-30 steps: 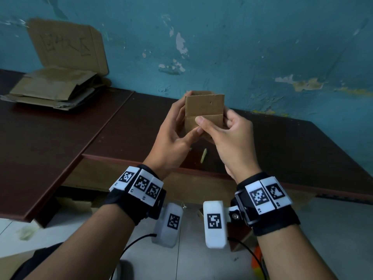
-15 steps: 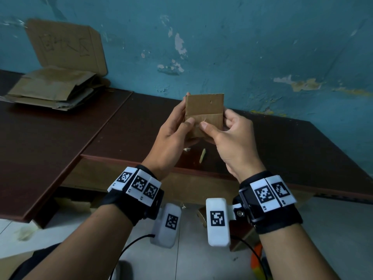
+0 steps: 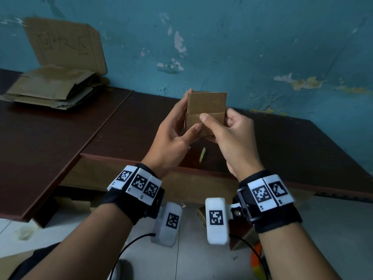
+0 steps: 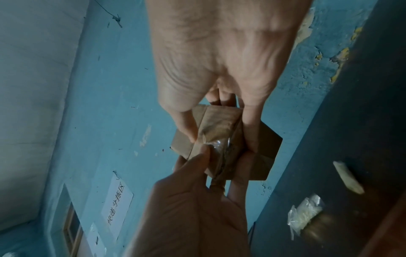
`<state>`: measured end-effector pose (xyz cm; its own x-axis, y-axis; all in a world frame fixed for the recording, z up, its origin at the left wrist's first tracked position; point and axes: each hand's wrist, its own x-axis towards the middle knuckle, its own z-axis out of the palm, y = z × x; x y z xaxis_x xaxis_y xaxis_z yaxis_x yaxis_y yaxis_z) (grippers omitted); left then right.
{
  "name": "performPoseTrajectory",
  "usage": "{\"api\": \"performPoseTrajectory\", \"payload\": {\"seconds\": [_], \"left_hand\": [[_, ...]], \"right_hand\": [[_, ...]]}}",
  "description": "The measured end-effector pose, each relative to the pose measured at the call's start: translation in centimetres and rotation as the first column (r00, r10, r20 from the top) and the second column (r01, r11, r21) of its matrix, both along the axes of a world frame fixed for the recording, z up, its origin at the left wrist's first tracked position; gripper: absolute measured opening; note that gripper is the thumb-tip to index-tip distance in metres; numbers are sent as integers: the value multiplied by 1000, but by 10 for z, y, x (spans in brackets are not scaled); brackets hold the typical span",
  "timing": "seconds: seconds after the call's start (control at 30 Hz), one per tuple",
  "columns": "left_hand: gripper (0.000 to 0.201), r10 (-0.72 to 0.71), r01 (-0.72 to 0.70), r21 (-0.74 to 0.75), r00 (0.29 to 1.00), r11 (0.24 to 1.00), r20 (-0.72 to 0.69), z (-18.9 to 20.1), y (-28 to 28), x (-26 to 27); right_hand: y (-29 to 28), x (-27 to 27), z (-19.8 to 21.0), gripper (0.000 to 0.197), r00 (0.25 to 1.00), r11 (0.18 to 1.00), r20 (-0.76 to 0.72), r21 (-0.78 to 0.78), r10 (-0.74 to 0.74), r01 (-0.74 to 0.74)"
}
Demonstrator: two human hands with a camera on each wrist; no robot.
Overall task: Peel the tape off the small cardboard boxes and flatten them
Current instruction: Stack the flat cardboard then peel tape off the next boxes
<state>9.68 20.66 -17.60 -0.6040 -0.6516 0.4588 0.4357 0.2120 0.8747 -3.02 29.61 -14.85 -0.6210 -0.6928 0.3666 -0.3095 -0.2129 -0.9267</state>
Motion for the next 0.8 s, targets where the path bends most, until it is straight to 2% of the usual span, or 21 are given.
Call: {"api": "performPoseTrajectory", "payload": {"seconds": [0.1,0.3,0.6,0.8], "left_hand": [[73,-2,2,-9,1000,1000,-5,0,-1,0],[89,6,-6,10,999,1000,41,-1,-2,0],[62,16,-16,115,1000,993,-1,3,2,0],[65,56,-53,83,998,995,-41,7,-1,2]], "right_hand": [[-3,0,-4,26,999,999,-22,-27,-28,28],[-6,-1,-4,25,999,999,-43,-17,-28,27],[-8,-2,-5,34,997,1000,-70,-6,-8,7],[-9,1,0,33,998,999,-50,4,42,-42]]}}
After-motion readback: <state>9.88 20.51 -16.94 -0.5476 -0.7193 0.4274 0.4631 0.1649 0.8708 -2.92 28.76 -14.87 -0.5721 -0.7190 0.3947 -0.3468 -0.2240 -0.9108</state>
